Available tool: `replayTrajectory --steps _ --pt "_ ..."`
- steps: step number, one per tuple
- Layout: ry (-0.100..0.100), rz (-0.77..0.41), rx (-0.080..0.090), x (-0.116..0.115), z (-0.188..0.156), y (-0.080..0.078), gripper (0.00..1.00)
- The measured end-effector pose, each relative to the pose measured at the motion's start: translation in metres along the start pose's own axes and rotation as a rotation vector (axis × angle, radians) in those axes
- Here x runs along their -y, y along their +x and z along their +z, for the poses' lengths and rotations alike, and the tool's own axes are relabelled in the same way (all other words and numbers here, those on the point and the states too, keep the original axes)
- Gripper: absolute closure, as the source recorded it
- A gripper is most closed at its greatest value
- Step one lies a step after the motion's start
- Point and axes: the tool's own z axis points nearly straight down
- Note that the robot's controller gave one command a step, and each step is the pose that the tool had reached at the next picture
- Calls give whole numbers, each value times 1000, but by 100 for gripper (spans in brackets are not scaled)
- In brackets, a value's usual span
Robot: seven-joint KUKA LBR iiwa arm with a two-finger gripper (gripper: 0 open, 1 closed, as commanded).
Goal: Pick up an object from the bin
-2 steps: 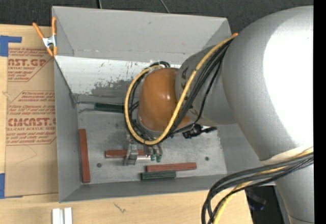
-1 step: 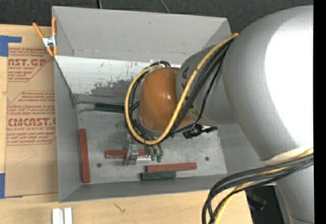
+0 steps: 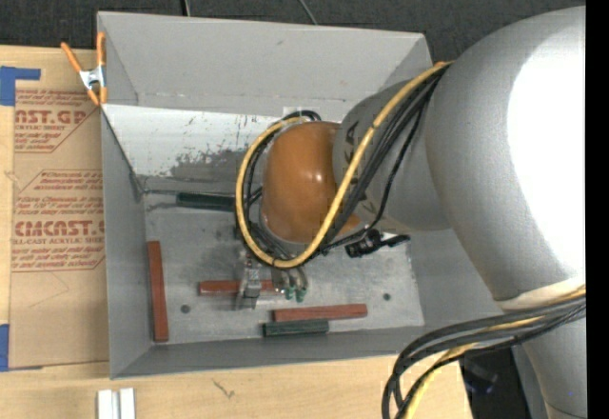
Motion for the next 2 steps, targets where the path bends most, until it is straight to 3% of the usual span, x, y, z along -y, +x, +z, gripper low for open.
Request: replayTrajectory --steps 2 --pt "-2 0 6 0 -44 -1 100"
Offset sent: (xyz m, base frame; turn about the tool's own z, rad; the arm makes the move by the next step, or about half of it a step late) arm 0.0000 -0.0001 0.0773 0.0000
